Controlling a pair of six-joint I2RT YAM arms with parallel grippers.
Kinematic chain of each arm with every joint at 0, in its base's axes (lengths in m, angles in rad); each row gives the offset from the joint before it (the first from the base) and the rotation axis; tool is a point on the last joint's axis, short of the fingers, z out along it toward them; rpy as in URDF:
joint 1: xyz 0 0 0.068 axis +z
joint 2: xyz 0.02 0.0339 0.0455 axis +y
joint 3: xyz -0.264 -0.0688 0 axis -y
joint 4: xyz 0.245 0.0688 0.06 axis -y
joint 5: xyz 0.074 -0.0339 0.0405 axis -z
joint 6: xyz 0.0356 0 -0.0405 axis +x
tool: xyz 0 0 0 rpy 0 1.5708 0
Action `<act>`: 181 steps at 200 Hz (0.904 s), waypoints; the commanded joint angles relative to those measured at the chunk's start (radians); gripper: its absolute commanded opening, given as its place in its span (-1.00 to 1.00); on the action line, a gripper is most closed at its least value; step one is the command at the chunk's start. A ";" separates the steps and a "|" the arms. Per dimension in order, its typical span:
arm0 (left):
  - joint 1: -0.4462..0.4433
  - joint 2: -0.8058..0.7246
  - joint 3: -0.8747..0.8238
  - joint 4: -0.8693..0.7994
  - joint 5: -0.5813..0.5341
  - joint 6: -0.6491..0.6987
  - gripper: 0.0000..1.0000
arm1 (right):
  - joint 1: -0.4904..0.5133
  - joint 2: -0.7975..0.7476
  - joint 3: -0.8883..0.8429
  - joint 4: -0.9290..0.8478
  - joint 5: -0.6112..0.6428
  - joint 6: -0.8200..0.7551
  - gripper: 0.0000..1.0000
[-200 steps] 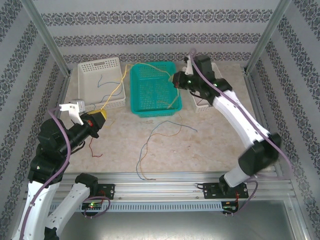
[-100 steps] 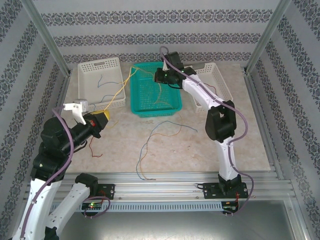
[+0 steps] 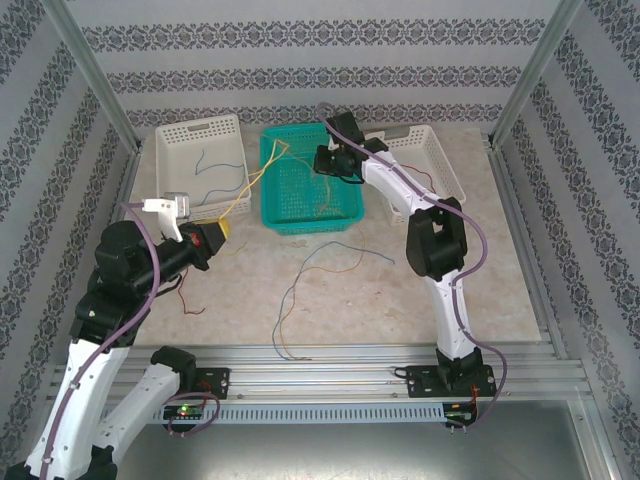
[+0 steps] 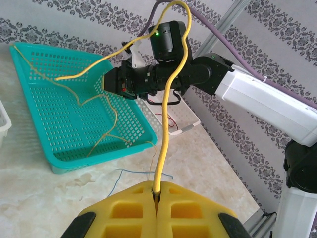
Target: Untangle the cables
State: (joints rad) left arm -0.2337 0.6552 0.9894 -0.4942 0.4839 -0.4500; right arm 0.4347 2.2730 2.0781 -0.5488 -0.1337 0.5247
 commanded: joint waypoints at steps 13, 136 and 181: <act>-0.003 0.012 -0.008 0.045 0.025 -0.006 -1.00 | -0.010 0.023 -0.038 -0.008 0.046 0.013 -0.62; -0.131 0.548 0.120 0.187 -0.050 0.020 -1.00 | -0.011 -0.683 -0.650 0.285 0.111 -0.037 0.02; -0.163 0.781 0.311 0.157 -0.151 -0.008 -1.00 | 0.014 -0.958 -0.906 0.311 0.135 -0.045 0.05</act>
State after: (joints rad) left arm -0.3672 1.3705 1.1748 -0.3599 0.4053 -0.4526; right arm 0.4301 1.3891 1.2896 -0.2516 -0.0326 0.4931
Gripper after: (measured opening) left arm 0.049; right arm 0.525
